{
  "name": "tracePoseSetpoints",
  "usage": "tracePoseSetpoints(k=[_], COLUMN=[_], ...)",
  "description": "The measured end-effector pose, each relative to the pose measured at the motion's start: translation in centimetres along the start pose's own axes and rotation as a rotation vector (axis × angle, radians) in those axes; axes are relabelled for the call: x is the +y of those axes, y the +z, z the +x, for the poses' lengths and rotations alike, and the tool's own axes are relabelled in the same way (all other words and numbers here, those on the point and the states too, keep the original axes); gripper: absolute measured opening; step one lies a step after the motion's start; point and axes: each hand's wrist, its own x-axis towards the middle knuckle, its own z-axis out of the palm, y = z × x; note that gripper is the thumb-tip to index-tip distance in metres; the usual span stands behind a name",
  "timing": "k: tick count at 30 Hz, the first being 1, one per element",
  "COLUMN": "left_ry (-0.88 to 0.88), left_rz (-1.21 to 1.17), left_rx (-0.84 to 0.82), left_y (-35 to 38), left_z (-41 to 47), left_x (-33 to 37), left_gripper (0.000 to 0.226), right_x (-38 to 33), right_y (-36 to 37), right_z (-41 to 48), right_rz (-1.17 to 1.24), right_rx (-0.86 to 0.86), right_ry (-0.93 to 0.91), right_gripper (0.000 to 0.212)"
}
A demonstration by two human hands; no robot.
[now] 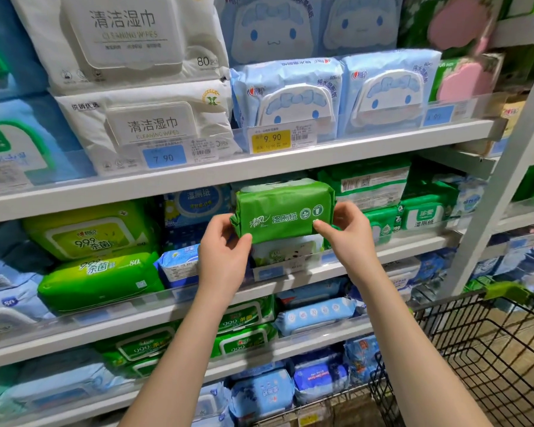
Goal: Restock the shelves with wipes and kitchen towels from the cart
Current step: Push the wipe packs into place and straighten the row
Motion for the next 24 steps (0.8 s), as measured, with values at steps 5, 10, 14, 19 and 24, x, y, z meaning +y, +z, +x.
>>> tracePoseSetpoints(k=[5,10,14,19,24], left_ry=[0.030,-0.046,-0.142,-0.321,-0.354], left_rz=[0.115,0.183,0.194,0.159,0.096], left_rx=[-0.041,-0.044,-0.098,-0.126,-0.158], left_y=[-0.5,-1.0,-1.4,-1.8,-1.4], left_z=[1.4,1.1,2.3,4.3,4.8], left_x=[-0.9,-3.3,-2.1,-0.6,0.2], left_gripper=[0.030,0.027,0.027,0.046,0.039], right_x=[0.9,0.1,-0.8,-2.0,-1.7], right_y=[1.9,2.3,2.4,2.2,2.2], right_z=[-0.6,-0.2,0.7,1.2,1.8], right_rz=[0.043,0.119,0.090,0.098,0.125], right_rx=[-0.060,-0.077,-0.066,-0.079,-0.134], right_ry=[0.140,0.225,0.282,0.355,0.385], right_gripper=[0.022,0.037,0.047,0.079,0.065])
